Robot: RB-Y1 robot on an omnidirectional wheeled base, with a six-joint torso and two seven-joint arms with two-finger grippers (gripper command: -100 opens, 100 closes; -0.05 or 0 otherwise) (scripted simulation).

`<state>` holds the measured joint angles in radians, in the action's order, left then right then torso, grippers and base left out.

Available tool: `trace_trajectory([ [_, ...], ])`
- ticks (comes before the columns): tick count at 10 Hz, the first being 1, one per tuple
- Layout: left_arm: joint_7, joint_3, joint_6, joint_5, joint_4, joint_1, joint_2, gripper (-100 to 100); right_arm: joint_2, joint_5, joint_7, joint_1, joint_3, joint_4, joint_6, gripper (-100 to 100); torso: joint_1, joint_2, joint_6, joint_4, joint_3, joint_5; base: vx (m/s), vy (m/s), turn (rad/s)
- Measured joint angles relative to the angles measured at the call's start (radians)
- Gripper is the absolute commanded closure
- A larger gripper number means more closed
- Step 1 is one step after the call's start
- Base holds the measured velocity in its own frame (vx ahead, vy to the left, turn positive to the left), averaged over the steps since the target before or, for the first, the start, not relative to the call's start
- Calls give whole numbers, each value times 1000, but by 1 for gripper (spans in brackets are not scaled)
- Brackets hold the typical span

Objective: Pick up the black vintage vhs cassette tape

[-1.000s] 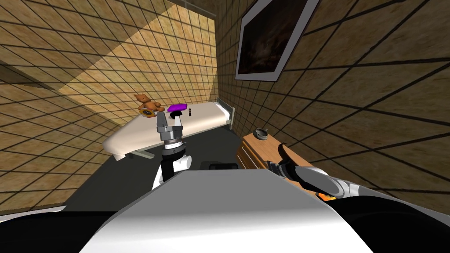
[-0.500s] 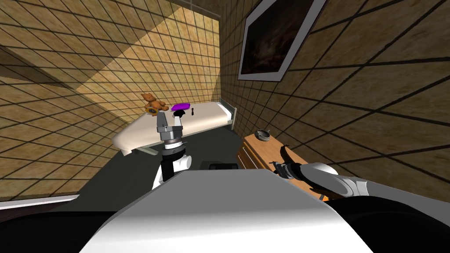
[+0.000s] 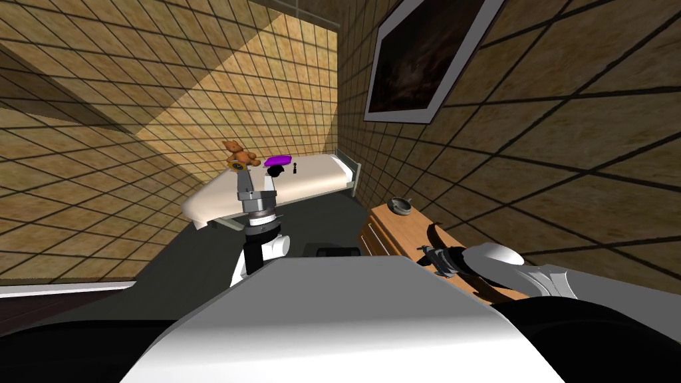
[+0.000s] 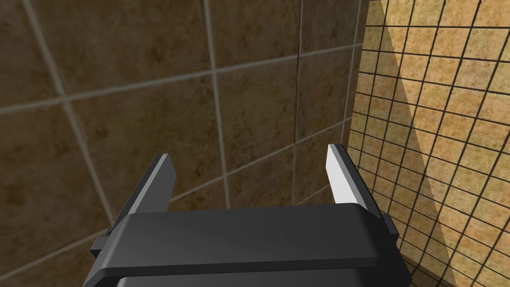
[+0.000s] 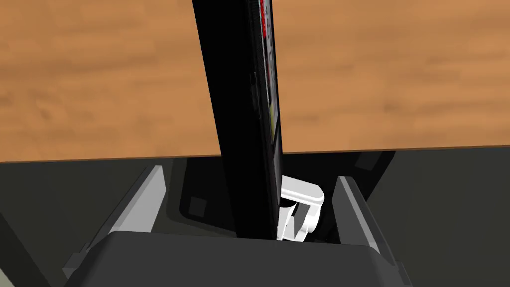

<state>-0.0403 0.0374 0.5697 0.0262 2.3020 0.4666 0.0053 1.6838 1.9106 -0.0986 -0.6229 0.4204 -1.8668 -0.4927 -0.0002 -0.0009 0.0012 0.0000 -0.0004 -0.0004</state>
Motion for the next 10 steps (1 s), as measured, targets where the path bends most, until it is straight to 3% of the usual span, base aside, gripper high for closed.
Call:
trace_trajectory([
  [2,0,0,0,0,0,0,0,0,39,57,-1,0,16,18,-1,-100,0,0,0,0,0,0,-7,-14,79],
  [4,0,0,0,0,0,0,0,0,73,77,16,7,24,30,-7,-100,0,0,0,0,0,0,-3,-8,18],
  [5,0,0,0,0,0,0,0,0,74,79,15,7,24,30,-8,0,0,0,0,0,0,0,0,0,0],
  [6,0,0,0,0,0,0,0,0,74,79,15,7,24,30,-8,-100,0,0,0,0,0,0,-43,-6,247],
  [10,0,0,0,0,0,0,0,0,-8,77,27,19,33,105,-21,-100,0,5,0,1,3,0,-79,-1,198],
])
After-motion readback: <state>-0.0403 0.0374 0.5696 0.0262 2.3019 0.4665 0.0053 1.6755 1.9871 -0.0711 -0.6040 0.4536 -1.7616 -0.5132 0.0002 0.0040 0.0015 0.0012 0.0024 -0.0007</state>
